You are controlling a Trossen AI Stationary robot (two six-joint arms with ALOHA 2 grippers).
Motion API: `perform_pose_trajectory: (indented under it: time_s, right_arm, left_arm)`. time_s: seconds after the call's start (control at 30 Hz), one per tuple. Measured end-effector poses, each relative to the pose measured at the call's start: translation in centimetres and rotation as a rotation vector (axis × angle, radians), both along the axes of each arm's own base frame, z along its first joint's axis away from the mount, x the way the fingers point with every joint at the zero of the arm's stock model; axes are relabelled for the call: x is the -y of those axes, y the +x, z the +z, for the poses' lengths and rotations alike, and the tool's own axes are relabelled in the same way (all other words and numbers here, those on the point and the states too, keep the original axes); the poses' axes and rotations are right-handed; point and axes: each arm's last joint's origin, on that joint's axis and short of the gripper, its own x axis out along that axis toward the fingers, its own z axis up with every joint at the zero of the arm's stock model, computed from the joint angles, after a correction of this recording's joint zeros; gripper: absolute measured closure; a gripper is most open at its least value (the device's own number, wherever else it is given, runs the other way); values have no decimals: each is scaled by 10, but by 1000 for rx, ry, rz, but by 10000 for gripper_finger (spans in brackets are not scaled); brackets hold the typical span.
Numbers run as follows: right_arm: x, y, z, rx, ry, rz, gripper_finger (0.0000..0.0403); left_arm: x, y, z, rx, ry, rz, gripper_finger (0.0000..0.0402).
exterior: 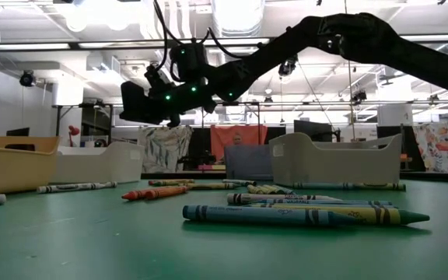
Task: Sort crayons
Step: Put the orange crayon into the orange bin
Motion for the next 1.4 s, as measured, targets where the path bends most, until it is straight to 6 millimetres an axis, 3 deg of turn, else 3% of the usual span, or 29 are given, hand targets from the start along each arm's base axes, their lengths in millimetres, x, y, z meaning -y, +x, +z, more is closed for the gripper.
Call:
perform_pose_trajectory:
  time_s: [0.33, 0.53, 0.7, 0.83, 0.97, 1.2, 1.3, 1.4]
  right_arm:
    - [-1, -3, 9, -22, 5, 10, 304]
    - [-12, -29, 69, -192, 5, 70, 306]
    - [-32, -69, 113, -436, 70, 95, 319]
    - [-58, -104, 134, -625, 108, 139, 331]
    - [-78, -134, 133, -744, 143, 165, 340]
    - [-88, -184, 100, -784, 160, 162, 344]
    - [-85, -203, 91, -781, 246, 101, 344]
    - [-87, -220, 99, -741, 430, -9, 344]
  left_arm:
    - [0, 0, -2, -19, 1, 0, 364]
    - [0, 0, -5, -8, -66, -6, 364]
    - [1, 4, -10, -17, -135, -11, 364]
    - [4, 11, -14, -46, -149, -9, 364]
    - [7, 22, -21, -91, -139, -6, 364]
    - [9, 40, -39, -219, -128, 30, 364]
    - [3, 37, -43, -233, -283, 86, 364]
    - [0, 30, -48, -224, -495, 128, 364]
